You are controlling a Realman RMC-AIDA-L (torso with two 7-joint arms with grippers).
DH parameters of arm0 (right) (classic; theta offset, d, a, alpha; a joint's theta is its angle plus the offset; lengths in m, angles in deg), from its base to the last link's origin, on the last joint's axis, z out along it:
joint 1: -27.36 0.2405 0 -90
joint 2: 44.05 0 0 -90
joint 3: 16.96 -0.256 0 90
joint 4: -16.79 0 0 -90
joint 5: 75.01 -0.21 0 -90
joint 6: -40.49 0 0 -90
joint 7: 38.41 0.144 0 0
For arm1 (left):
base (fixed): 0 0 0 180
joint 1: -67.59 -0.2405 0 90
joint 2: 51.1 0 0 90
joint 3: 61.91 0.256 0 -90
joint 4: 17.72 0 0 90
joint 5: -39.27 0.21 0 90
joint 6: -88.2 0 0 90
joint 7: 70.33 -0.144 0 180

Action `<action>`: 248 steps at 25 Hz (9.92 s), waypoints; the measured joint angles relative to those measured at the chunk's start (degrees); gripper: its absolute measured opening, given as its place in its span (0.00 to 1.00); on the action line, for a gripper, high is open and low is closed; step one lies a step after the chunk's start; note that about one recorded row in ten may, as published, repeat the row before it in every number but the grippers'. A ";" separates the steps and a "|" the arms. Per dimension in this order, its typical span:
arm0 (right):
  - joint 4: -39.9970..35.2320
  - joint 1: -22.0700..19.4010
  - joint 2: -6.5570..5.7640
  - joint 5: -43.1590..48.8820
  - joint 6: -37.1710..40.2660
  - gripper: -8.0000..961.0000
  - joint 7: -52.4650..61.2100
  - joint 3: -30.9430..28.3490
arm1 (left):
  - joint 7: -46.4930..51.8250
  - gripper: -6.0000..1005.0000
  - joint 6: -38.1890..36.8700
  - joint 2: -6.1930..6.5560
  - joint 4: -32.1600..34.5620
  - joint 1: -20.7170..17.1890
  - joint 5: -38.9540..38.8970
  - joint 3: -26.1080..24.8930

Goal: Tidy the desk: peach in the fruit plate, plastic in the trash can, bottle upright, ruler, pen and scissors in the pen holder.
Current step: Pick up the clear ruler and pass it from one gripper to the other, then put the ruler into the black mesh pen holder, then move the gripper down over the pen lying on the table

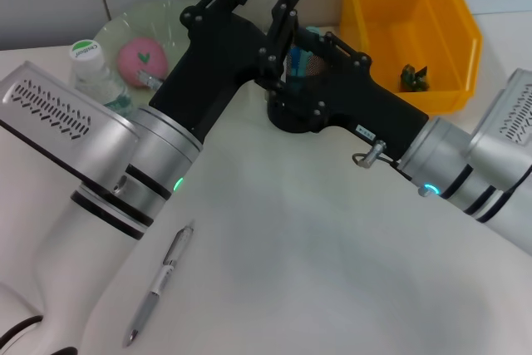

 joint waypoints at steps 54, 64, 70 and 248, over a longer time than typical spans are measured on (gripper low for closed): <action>7.85 1.65 0.00 0.49 0.02 0.27 -10.69 -8.37 | -0.04 0.52 2.03 0.00 -0.21 0.71 -1.57 0.17; 7.84 1.81 -0.01 0.46 0.25 0.17 -10.76 -8.38 | -0.04 0.52 2.22 0.00 -0.21 0.70 -1.57 0.24; 7.92 2.02 0.00 0.46 0.03 0.14 -10.78 -8.38 | -0.04 0.53 2.27 0.00 -0.21 0.71 -1.57 0.27; -60.54 -12.78 -6.74 44.85 29.10 0.86 60.96 6.95 | 162.00 0.79 -40.71 0.35 45.00 11.32 183.96 -56.70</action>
